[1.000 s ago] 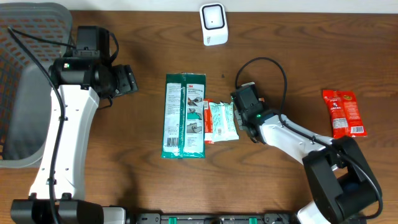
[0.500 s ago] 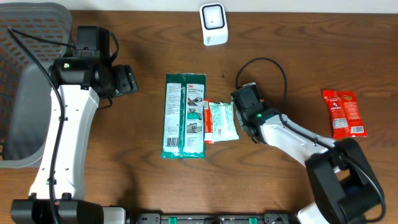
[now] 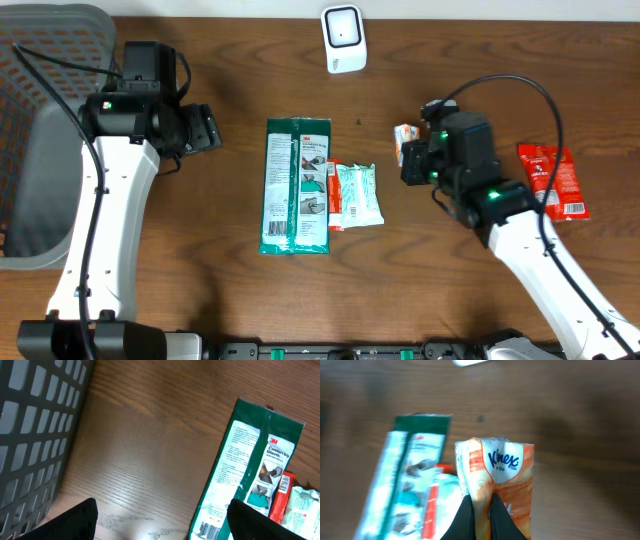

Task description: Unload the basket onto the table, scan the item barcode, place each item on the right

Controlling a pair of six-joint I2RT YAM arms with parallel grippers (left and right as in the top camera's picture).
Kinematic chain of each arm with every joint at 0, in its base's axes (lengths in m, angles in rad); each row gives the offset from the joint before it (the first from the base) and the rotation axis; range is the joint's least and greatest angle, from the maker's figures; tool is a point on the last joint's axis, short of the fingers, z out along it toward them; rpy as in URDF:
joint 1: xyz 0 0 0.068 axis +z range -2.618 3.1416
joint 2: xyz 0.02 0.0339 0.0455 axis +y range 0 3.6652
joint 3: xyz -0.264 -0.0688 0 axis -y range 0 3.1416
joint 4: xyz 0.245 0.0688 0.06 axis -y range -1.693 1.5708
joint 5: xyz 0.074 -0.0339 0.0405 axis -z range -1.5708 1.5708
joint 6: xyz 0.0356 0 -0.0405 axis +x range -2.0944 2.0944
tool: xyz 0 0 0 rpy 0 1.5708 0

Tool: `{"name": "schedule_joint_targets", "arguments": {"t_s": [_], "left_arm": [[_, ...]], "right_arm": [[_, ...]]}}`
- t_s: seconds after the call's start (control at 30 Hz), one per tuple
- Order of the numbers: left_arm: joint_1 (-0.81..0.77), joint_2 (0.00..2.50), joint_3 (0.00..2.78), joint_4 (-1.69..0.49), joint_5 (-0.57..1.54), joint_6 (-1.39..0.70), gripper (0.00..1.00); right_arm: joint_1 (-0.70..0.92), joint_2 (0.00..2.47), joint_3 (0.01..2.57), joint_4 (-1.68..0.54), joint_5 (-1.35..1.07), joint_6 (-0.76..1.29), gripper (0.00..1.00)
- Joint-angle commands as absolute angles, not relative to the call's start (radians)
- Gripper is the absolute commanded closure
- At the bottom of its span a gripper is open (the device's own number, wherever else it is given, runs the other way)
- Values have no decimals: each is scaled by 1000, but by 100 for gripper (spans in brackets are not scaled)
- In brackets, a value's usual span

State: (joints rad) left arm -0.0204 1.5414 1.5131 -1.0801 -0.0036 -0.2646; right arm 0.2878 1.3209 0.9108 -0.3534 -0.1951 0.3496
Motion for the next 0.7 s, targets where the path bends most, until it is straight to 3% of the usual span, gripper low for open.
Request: {"name": "schedule_joint_targets", "arguments": {"t_s": [0.0, 0.1, 0.4, 0.67], "left_arm": [[-16, 1538, 1523, -1084, -12, -263, 17], [-16, 1538, 1523, -1084, -12, -263, 17], [-16, 1538, 1523, -1084, -12, -263, 17], [-16, 1538, 1523, -1084, -12, -263, 17]], "right_arm": [[186, 1329, 921, -395, -494, 434, 99], [121, 1383, 902, -430, -522, 427, 99], [79, 1658, 871, -261, -747, 380, 97], [5, 1726, 871, -266, -746, 342, 76]]}}
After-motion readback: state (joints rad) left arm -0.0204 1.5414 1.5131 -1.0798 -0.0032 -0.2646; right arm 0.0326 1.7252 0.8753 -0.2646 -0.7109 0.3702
